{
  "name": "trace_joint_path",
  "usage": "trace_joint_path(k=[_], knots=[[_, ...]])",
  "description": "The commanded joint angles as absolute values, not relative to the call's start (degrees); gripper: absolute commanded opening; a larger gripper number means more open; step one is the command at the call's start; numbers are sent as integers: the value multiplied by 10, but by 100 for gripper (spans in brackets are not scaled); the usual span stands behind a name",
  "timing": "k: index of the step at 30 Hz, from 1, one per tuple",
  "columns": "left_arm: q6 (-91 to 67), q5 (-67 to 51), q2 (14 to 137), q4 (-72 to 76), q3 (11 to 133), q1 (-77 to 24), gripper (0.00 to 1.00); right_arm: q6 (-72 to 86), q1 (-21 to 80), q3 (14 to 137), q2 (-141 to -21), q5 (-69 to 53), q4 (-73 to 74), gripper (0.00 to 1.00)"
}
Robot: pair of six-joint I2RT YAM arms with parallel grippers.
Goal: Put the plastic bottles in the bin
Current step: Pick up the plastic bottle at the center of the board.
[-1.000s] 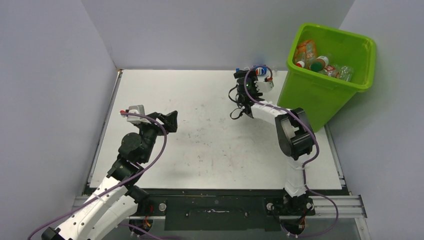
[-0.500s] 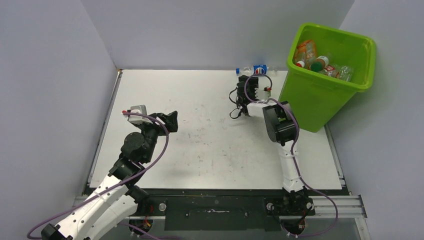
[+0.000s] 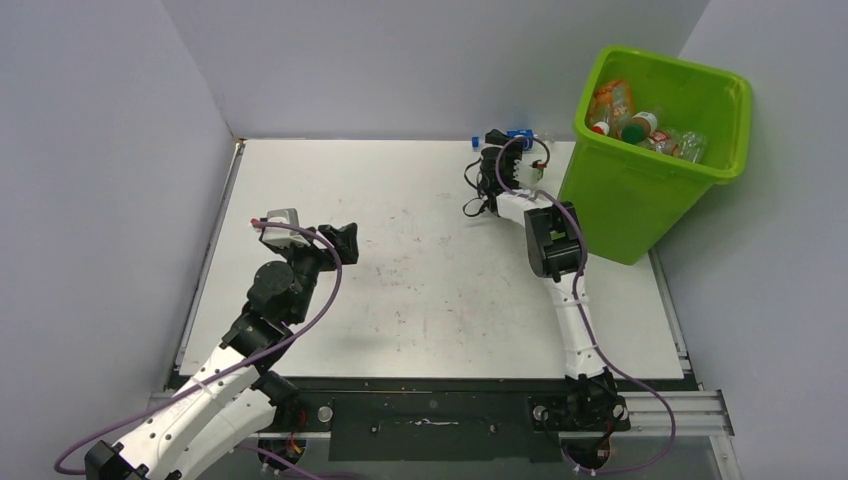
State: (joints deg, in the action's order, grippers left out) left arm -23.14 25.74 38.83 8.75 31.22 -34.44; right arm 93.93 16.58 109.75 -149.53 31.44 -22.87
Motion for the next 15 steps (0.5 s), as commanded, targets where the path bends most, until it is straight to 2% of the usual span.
trace_joint_path(k=[1, 7, 15], knots=[[-221, 267, 383, 99, 317, -346, 96, 943, 155, 1143, -1558, 294, -178, 93], [-221, 265, 386, 99, 317, -346, 96, 952, 144, 1209, -1610, 271, -152, 97], [-215, 269, 385, 101, 317, -345, 96, 938, 128, 1277, -1663, 246, -131, 97]])
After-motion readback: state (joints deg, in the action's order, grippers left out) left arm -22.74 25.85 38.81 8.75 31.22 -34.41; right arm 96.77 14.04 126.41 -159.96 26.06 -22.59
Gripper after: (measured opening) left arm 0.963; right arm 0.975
